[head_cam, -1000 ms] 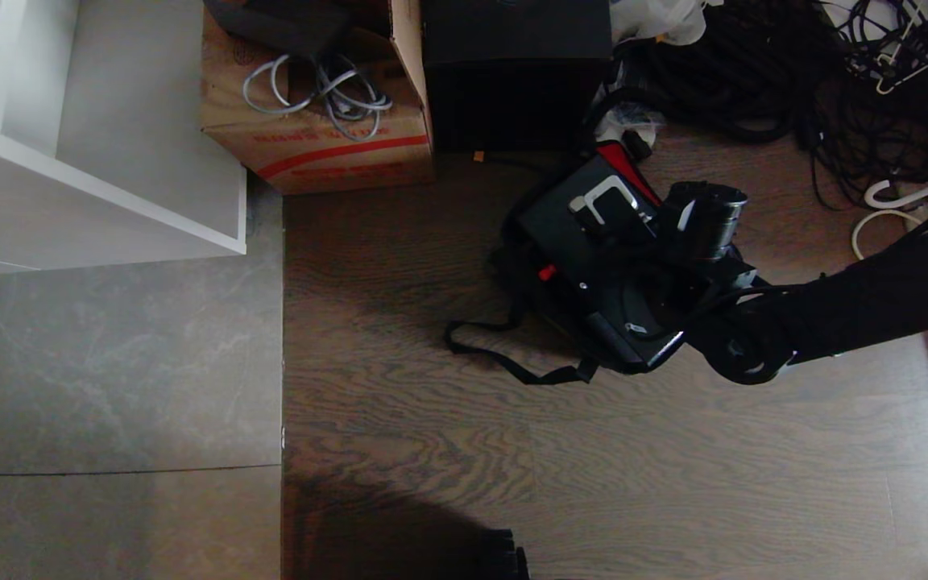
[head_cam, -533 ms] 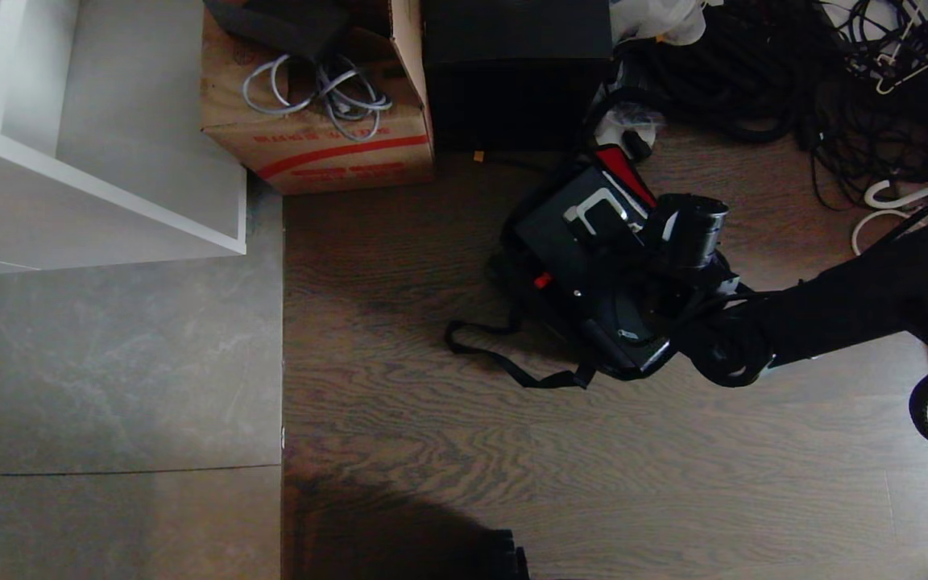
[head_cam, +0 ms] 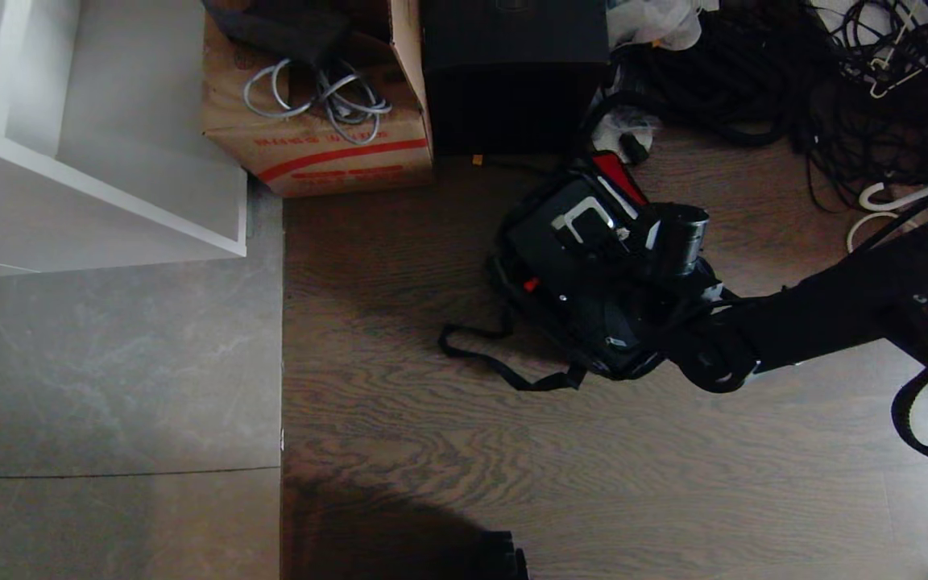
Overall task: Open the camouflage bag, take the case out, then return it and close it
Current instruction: Place the black box back
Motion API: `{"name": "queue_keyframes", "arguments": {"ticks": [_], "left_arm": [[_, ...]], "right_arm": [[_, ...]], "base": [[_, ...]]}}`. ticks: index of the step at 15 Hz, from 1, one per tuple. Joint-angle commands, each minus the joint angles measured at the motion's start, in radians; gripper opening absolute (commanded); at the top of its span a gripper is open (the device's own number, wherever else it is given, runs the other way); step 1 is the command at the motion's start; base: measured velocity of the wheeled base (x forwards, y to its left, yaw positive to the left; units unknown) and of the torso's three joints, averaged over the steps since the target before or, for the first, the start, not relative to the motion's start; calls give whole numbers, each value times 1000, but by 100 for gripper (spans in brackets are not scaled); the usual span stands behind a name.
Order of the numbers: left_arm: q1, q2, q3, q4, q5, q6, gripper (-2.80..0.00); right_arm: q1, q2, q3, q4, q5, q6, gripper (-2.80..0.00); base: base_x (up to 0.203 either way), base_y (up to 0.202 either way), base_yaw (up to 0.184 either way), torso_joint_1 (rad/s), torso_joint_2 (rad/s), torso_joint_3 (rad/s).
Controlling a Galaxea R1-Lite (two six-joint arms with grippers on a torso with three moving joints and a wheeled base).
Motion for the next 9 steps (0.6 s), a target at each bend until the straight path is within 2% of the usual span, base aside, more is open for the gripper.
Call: {"name": "queue_keyframes", "arguments": {"ticks": [1, 5, 9], "left_arm": [[0, 0, 0, 0, 1, -1, -280], [0, 0, -1, 0, 1, -1, -280], [0, 0, -1, 0, 1, -1, -280]], "right_arm": [[0, -8, 33, 53, -2, 10, 0], [67, -61, 87, 136, -2, 105, 0], [113, -172, 197, 145, 0, 107, 0]], "base": [[0, 0, 0, 0, 0, 0], [0, 0, 0, 0, 0, 0], [0, 0, 0, 0, 0, 0]]}}
